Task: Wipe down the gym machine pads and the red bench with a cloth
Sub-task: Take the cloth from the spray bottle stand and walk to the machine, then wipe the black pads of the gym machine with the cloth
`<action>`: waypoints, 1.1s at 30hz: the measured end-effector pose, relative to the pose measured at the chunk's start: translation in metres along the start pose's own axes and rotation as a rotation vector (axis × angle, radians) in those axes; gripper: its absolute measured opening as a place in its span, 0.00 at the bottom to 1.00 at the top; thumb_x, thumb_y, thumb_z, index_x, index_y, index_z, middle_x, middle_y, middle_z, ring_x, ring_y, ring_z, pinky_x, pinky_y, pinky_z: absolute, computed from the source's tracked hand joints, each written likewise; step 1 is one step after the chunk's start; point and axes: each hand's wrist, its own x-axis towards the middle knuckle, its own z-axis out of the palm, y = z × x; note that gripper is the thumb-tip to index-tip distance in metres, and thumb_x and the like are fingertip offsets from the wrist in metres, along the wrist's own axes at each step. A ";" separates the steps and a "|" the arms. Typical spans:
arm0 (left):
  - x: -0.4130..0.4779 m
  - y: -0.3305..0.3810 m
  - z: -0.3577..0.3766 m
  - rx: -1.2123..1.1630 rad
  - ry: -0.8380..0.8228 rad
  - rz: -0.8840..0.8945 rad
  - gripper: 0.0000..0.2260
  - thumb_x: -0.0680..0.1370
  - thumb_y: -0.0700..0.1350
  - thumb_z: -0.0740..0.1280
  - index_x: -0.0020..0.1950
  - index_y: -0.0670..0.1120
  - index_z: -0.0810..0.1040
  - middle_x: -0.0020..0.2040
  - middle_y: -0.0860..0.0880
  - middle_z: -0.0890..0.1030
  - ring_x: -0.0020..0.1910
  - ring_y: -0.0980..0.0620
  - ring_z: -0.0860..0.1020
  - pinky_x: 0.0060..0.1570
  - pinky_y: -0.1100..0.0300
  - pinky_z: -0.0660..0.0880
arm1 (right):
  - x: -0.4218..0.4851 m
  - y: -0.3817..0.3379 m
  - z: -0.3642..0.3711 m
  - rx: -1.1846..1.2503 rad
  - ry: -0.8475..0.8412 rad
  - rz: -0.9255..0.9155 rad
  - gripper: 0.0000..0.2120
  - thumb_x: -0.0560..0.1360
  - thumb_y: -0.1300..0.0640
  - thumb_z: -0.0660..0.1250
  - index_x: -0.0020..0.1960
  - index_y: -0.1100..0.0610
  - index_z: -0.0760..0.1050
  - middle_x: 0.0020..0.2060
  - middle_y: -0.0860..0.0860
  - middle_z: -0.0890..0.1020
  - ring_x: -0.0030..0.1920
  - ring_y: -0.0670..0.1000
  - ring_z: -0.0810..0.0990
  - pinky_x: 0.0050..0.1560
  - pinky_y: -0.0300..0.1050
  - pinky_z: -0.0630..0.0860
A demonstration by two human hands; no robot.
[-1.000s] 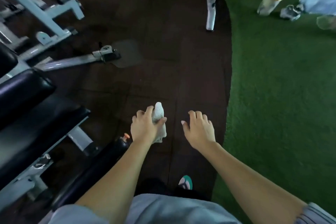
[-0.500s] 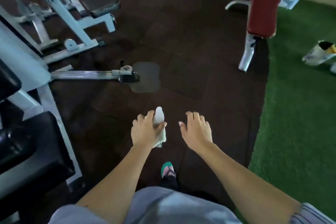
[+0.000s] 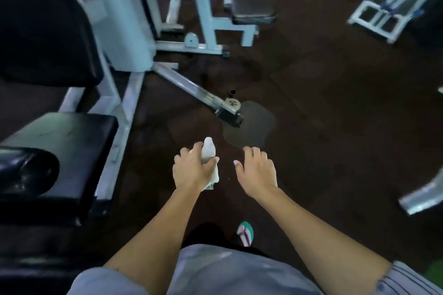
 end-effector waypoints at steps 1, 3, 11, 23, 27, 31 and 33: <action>0.010 0.001 -0.003 -0.010 0.031 -0.046 0.26 0.73 0.62 0.65 0.68 0.54 0.68 0.60 0.44 0.74 0.58 0.43 0.72 0.55 0.49 0.73 | 0.018 -0.003 -0.002 -0.009 -0.015 -0.056 0.21 0.80 0.45 0.54 0.66 0.58 0.66 0.60 0.55 0.74 0.58 0.57 0.74 0.53 0.50 0.72; 0.028 0.000 -0.012 -0.031 0.082 -0.138 0.26 0.73 0.62 0.65 0.68 0.53 0.68 0.60 0.43 0.74 0.58 0.41 0.72 0.55 0.49 0.72 | 0.051 -0.014 -0.007 -0.009 -0.046 -0.155 0.22 0.80 0.46 0.54 0.67 0.58 0.65 0.62 0.55 0.73 0.59 0.57 0.73 0.54 0.51 0.71; 0.112 -0.048 -0.055 -0.143 0.251 -0.450 0.27 0.74 0.62 0.65 0.69 0.54 0.67 0.63 0.43 0.73 0.61 0.41 0.70 0.57 0.47 0.70 | 0.172 -0.109 -0.008 0.000 -0.086 -0.493 0.23 0.80 0.46 0.56 0.69 0.58 0.65 0.62 0.55 0.73 0.60 0.56 0.72 0.55 0.51 0.71; 0.218 -0.161 -0.151 -0.152 0.412 -0.818 0.26 0.74 0.62 0.65 0.69 0.53 0.66 0.61 0.42 0.73 0.57 0.41 0.71 0.53 0.49 0.71 | 0.298 -0.314 -0.009 -0.044 -0.175 -0.931 0.22 0.79 0.47 0.57 0.68 0.58 0.66 0.61 0.56 0.73 0.58 0.57 0.73 0.54 0.53 0.73; 0.239 -0.198 -0.169 -0.209 0.457 -0.979 0.26 0.74 0.61 0.65 0.70 0.53 0.66 0.61 0.41 0.73 0.58 0.40 0.70 0.53 0.49 0.71 | 0.326 -0.380 0.003 -0.069 -0.244 -1.075 0.21 0.79 0.48 0.57 0.67 0.58 0.66 0.62 0.56 0.72 0.59 0.57 0.72 0.55 0.53 0.72; 0.263 -0.238 -0.182 -0.236 0.501 -1.141 0.26 0.75 0.61 0.64 0.69 0.53 0.67 0.63 0.41 0.71 0.60 0.39 0.69 0.57 0.47 0.69 | 0.349 -0.447 0.023 -0.086 -0.322 -1.253 0.21 0.79 0.49 0.57 0.67 0.60 0.65 0.62 0.57 0.73 0.61 0.57 0.72 0.58 0.52 0.72; 0.275 -0.257 -0.187 -0.248 0.521 -1.228 0.26 0.75 0.61 0.65 0.70 0.53 0.66 0.64 0.41 0.70 0.61 0.39 0.69 0.58 0.47 0.69 | 0.358 -0.478 0.033 -0.105 -0.359 -1.326 0.22 0.80 0.49 0.57 0.69 0.60 0.64 0.63 0.57 0.72 0.61 0.57 0.72 0.59 0.51 0.71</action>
